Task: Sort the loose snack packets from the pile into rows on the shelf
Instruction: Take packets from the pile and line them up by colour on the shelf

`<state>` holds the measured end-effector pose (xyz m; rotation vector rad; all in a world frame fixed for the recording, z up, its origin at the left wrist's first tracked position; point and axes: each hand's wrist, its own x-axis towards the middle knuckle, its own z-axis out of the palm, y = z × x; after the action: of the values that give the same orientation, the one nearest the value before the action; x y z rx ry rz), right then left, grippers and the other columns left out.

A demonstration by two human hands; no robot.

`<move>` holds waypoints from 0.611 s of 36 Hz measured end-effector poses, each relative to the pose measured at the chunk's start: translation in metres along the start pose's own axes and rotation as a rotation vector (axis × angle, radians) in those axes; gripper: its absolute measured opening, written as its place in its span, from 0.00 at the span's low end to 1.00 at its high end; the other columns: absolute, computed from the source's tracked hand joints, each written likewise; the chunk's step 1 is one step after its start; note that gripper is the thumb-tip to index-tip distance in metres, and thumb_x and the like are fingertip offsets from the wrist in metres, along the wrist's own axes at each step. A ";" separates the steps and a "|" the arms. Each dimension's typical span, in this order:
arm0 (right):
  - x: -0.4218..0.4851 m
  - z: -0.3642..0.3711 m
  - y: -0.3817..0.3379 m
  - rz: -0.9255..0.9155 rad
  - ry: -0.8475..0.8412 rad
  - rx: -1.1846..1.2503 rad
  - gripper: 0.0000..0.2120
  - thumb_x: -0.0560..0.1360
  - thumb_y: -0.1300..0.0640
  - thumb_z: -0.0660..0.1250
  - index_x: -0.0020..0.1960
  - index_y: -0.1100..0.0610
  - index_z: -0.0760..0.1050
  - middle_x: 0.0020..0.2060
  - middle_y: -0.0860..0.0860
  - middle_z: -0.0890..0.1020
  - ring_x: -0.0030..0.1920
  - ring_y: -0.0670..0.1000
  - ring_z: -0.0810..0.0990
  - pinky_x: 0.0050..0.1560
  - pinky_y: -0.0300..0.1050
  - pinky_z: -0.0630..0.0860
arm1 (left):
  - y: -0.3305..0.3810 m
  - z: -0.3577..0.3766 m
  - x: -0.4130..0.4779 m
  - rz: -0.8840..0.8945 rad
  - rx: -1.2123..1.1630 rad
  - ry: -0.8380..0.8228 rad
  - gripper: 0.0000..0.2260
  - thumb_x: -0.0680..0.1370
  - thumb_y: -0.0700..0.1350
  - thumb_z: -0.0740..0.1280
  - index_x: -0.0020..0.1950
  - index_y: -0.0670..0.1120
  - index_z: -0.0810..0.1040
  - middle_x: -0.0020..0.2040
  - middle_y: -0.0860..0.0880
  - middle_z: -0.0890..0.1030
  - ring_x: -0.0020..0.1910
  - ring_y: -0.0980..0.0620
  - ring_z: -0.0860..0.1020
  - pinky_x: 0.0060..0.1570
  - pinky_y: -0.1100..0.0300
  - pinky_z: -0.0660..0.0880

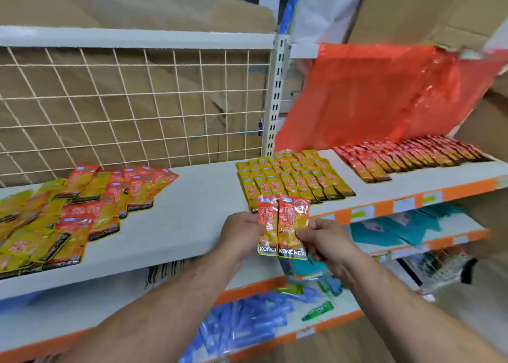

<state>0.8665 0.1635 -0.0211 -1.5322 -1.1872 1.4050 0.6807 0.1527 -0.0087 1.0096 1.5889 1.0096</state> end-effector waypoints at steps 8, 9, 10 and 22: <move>0.000 -0.123 0.007 -0.008 0.066 -0.031 0.15 0.76 0.65 0.69 0.37 0.58 0.65 0.20 0.53 0.68 0.18 0.48 0.61 0.22 0.36 0.58 | 0.027 0.116 -0.001 0.010 0.012 -0.067 0.12 0.73 0.35 0.69 0.31 0.45 0.77 0.25 0.56 0.77 0.28 0.54 0.73 0.33 0.62 0.66; 0.002 -0.139 0.007 -0.014 0.072 -0.035 0.15 0.76 0.65 0.69 0.37 0.58 0.65 0.19 0.52 0.68 0.18 0.48 0.62 0.22 0.36 0.58 | 0.031 0.131 -0.002 0.007 0.007 -0.071 0.13 0.74 0.35 0.69 0.30 0.45 0.76 0.23 0.57 0.76 0.27 0.54 0.71 0.32 0.61 0.65; 0.003 -0.154 0.006 -0.020 0.077 -0.039 0.15 0.76 0.65 0.69 0.37 0.58 0.65 0.19 0.52 0.68 0.18 0.48 0.62 0.22 0.36 0.58 | 0.034 0.146 -0.002 0.005 0.004 -0.071 0.13 0.74 0.35 0.69 0.30 0.46 0.76 0.22 0.56 0.75 0.27 0.54 0.71 0.33 0.61 0.65; 0.038 -0.291 0.009 -0.023 0.165 -0.025 0.18 0.75 0.63 0.72 0.35 0.56 0.64 0.25 0.54 0.67 0.22 0.49 0.61 0.23 0.39 0.59 | 0.064 0.275 0.020 -0.007 0.034 -0.066 0.07 0.70 0.37 0.72 0.33 0.45 0.78 0.28 0.49 0.78 0.28 0.49 0.73 0.35 0.57 0.68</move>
<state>1.1549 0.2176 -0.0016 -1.6129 -1.1215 1.2277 0.9529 0.2302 -0.0071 1.0490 1.5588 0.9383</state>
